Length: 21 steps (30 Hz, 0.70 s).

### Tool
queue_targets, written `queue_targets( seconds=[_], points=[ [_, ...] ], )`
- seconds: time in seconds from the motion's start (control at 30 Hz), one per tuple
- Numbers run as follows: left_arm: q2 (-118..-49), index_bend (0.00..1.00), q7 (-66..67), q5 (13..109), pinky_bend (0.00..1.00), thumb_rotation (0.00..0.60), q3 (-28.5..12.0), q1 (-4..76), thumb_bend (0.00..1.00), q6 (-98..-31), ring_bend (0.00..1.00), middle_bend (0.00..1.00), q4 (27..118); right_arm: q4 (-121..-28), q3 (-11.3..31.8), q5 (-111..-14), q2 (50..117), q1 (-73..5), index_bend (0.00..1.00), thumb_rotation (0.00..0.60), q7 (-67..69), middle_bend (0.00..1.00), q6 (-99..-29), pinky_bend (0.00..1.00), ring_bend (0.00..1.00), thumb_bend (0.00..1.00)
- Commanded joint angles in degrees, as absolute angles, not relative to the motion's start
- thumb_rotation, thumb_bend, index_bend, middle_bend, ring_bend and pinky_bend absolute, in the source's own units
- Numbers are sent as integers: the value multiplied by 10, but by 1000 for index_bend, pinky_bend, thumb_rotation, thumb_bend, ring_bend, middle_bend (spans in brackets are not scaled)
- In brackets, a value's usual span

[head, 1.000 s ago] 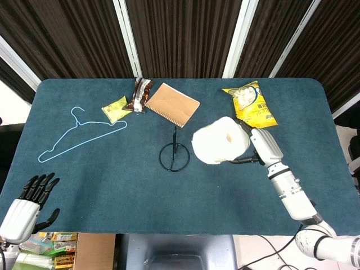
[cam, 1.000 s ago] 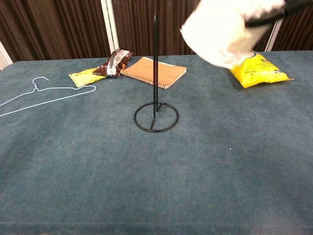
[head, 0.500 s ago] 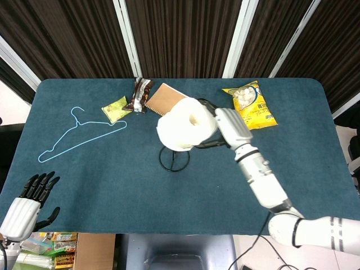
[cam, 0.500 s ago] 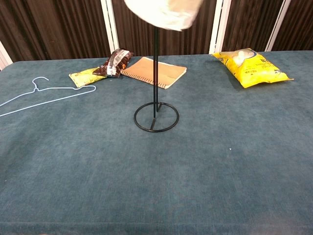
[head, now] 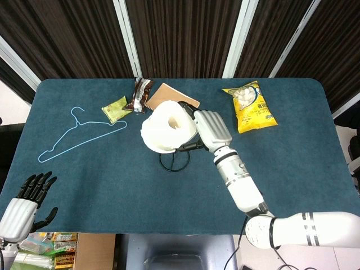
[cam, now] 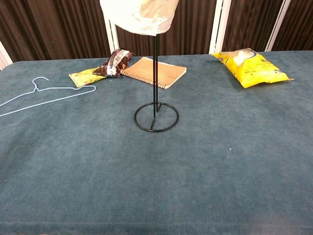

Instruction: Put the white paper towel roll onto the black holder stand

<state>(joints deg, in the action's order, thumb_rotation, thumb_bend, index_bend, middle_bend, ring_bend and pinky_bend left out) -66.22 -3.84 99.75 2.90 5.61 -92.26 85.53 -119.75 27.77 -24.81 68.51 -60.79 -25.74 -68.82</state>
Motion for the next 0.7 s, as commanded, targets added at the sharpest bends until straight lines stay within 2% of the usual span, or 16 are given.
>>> queue_targets(
  seconds=[0.03, 0.7],
  points=[
    [-662, 0, -38, 998, 84, 600, 29, 56, 389, -923, 0, 0, 856, -1199, 278, -247, 683, -609, 885, 600, -258, 661, -692, 480, 561, 392],
    [-665, 0, -41, 988, 85, 600, 18, 71, 388, -905, 0, 0, 854, -1202, 274, -257, 655, -595, 885, 600, -232, 661, -683, 480, 561, 392]
  ],
)
